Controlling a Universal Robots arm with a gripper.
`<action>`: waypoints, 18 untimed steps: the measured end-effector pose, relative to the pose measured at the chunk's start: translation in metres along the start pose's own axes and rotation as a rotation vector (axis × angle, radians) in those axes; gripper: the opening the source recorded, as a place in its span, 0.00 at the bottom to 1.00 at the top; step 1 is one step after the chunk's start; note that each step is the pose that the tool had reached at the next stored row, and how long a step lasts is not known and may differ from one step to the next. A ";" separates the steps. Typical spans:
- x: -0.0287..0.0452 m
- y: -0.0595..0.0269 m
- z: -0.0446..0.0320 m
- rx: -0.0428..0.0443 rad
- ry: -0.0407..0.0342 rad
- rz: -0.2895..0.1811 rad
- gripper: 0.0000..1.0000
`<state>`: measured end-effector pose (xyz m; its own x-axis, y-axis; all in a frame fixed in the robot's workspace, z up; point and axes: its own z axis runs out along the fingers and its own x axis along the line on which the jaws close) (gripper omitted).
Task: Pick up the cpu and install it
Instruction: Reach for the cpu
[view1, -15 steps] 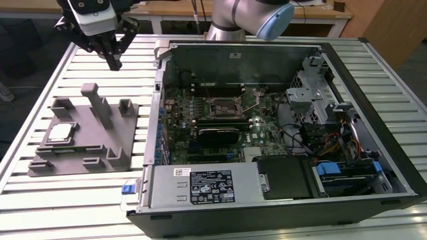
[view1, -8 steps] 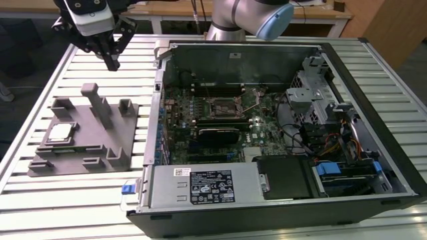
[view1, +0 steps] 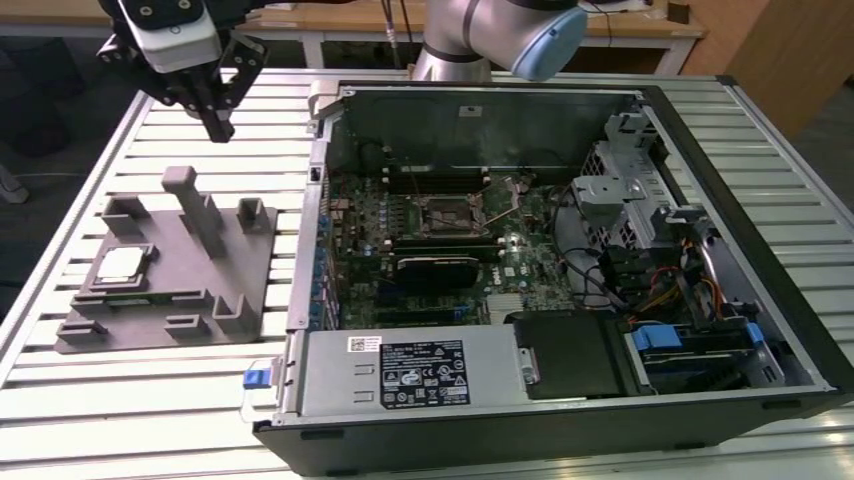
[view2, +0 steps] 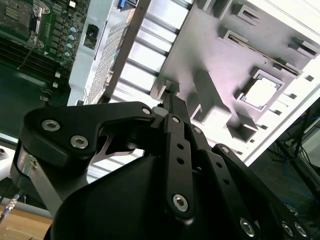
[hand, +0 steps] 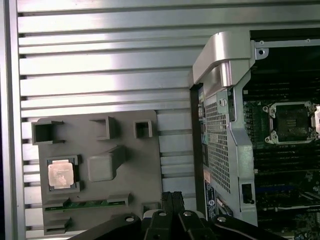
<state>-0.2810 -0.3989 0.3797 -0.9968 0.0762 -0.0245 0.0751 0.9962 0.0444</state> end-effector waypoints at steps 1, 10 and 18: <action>0.0006 0.0000 0.0000 0.0000 0.0000 0.000 0.11; 0.0057 -0.0004 0.0004 0.0000 -0.0001 0.000 0.11; 0.0133 -0.0010 0.0007 0.0000 0.0000 0.000 0.11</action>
<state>-0.2943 -0.3989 0.3787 -0.9968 0.0763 -0.0244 0.0751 0.9962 0.0443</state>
